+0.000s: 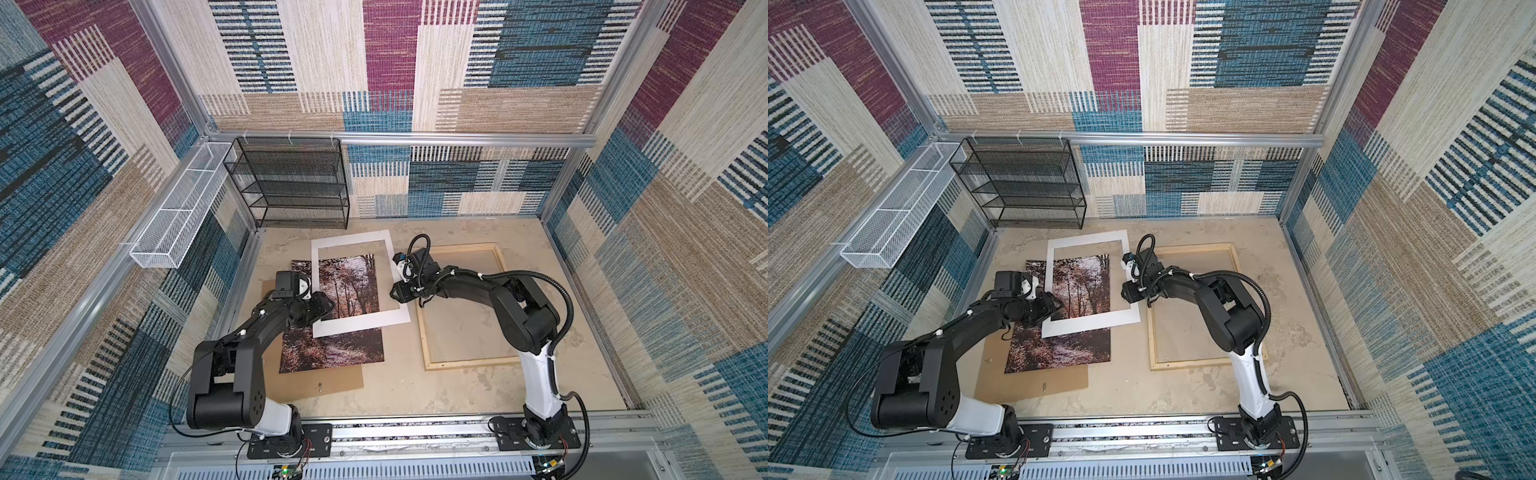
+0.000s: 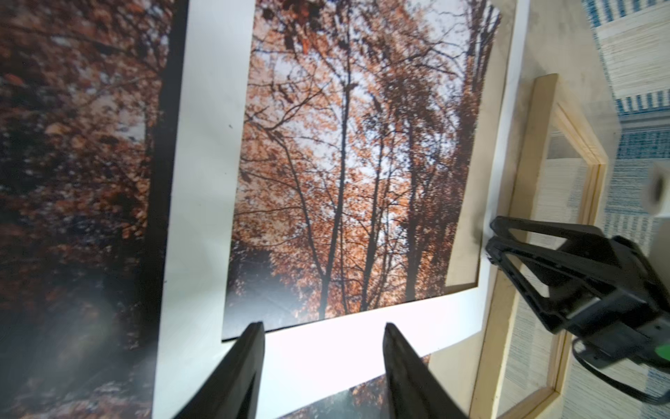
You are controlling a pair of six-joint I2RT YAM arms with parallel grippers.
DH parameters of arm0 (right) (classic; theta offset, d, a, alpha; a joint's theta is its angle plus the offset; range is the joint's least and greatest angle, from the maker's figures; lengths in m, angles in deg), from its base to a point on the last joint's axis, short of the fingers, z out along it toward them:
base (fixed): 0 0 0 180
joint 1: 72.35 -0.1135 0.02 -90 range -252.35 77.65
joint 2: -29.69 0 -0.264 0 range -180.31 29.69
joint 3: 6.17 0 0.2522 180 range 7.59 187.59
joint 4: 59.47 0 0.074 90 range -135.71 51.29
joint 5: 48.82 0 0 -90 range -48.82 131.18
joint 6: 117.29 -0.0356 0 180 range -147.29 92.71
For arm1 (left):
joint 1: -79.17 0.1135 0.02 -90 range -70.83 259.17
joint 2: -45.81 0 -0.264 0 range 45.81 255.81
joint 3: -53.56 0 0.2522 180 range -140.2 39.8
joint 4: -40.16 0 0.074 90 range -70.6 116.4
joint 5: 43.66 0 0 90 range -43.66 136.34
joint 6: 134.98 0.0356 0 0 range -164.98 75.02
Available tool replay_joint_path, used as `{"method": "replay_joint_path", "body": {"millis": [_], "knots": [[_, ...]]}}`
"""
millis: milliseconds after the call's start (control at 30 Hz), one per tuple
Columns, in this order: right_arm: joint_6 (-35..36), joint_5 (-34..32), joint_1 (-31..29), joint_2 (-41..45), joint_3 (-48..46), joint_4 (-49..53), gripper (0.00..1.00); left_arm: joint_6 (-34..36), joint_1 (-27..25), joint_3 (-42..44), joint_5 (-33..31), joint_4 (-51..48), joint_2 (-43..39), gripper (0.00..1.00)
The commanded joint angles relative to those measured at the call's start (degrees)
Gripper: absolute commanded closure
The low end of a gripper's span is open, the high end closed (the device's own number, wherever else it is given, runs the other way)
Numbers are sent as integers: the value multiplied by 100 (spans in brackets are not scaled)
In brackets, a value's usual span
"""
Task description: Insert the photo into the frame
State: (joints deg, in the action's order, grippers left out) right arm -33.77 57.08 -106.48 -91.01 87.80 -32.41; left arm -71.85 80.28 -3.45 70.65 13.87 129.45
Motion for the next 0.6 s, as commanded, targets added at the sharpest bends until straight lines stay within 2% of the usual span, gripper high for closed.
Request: {"method": "replay_joint_path", "body": {"millis": [0,267,400,567], "knots": [[50,-6,-6,28,-48,393,55,-79,6,70,304,266,-160,43],[59,1,-6,93,-112,367,55,-151,6,117,240,207,-289,43],[43,-94,-6,73,-91,403,55,-404,-41,72,-739,-651,-273,45],[-20,-261,-6,0,-27,443,55,-483,-62,519,-1458,-1165,-828,43]]}}
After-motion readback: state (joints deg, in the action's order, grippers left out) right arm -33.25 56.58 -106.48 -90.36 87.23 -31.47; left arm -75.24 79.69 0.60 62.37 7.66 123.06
